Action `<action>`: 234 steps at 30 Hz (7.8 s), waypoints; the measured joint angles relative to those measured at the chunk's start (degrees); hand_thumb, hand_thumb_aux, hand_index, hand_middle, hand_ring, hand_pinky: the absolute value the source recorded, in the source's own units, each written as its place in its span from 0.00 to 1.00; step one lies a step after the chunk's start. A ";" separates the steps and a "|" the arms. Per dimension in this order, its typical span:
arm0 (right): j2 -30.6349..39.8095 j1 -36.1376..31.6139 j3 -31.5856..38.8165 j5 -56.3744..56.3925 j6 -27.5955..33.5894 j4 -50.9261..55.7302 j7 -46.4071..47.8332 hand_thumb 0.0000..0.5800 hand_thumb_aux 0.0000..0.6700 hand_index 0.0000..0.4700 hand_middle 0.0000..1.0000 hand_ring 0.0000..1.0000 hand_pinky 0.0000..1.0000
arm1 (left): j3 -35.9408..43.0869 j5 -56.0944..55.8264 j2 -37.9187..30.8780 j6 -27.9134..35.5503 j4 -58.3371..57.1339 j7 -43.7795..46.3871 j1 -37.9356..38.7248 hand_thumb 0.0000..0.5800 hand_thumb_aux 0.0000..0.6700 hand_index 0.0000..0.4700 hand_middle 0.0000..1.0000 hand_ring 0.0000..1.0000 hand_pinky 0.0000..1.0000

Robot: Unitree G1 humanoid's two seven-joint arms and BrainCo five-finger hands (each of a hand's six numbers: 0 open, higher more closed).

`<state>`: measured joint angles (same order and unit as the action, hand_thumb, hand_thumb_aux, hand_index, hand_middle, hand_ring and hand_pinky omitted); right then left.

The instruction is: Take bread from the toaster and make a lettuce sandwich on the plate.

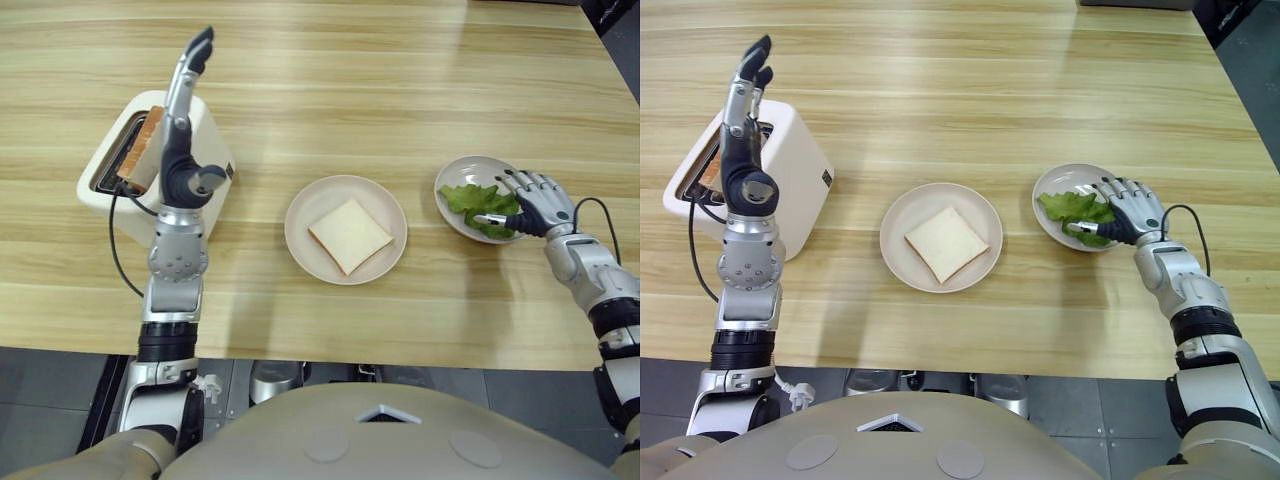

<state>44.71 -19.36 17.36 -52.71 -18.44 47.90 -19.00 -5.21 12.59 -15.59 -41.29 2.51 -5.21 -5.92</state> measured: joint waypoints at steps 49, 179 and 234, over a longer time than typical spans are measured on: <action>-21.75 0.27 15.45 5.65 -10.11 -21.70 10.06 1.00 1.00 0.98 0.00 0.00 0.00 | -6.59 -4.18 -3.98 1.78 2.32 4.65 -0.36 0.00 0.00 0.00 0.00 0.00 0.00; -9.86 7.67 -0.40 7.65 -22.92 -39.52 5.04 0.00 0.00 0.00 0.00 0.00 0.00 | 18.40 4.72 9.78 17.21 -28.82 4.69 1.58 1.00 1.00 0.98 1.00 1.00 1.00; -1.94 18.29 12.64 34.45 -26.90 -47.61 39.51 1.00 1.00 0.98 1.00 1.00 1.00 | 33.85 -11.31 -25.94 9.70 3.17 40.52 17.59 1.00 1.00 0.98 1.00 1.00 1.00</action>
<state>42.77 -1.07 29.99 -18.26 -45.34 0.29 20.52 28.64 1.28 -41.52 -31.59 5.68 35.31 11.66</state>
